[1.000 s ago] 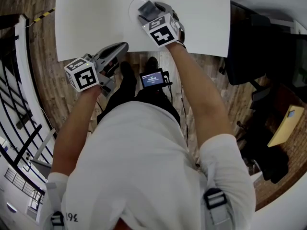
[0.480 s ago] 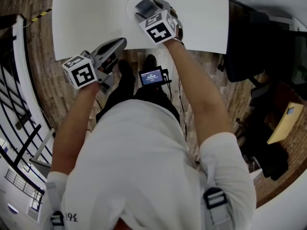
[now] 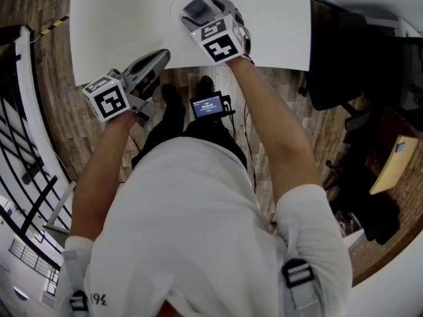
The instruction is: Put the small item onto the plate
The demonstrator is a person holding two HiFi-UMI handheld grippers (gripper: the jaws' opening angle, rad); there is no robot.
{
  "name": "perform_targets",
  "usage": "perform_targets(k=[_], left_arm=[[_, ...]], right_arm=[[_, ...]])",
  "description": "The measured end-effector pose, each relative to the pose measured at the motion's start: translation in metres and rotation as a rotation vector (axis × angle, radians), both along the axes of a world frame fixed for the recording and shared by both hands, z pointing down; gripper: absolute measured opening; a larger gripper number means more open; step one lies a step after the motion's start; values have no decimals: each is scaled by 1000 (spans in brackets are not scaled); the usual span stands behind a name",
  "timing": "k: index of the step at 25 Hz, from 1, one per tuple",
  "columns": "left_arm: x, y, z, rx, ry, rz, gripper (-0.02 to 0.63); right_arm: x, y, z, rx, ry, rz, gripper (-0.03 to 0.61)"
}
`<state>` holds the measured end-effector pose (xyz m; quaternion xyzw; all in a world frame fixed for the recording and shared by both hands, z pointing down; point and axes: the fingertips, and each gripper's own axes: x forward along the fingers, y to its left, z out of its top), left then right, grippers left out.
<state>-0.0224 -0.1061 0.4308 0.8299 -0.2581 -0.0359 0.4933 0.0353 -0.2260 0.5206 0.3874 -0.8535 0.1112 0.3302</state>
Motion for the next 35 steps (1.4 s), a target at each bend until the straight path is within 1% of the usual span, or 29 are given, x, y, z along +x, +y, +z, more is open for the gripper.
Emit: perform_targets(k=[8,13,16,18,23,25,28,29,35], left_arm=[[2,-1,-12,18,31,-4,5],[-3,-2,-34,35,96,-41,5],[-11,1,-51,69,127,-59,5],[-15,4,-64,89,151,-67,5],[-26,12,-98,117,241,-74,5],[-27,14,-109,130,275,-72,5],[-28,22,-123,156,316,-60,5],[-28,26,-128,164,328,-54,5],[-32,44,-163,206,394,-31,5]], right_arm=[[8,7,-16,-14,-50,38,354],[21,14,-49,1,-145,82,354],[25,24,-74,15,-197,107,354],[26,32,-90,9,-252,121,350],[22,53,-137,-51,-485,169,171],[24,58,-151,-54,-543,181,105],[28,69,-170,-37,-593,197,18],[29,74,-177,-30,-607,201,2],[32,99,-215,-6,-706,227,2]])
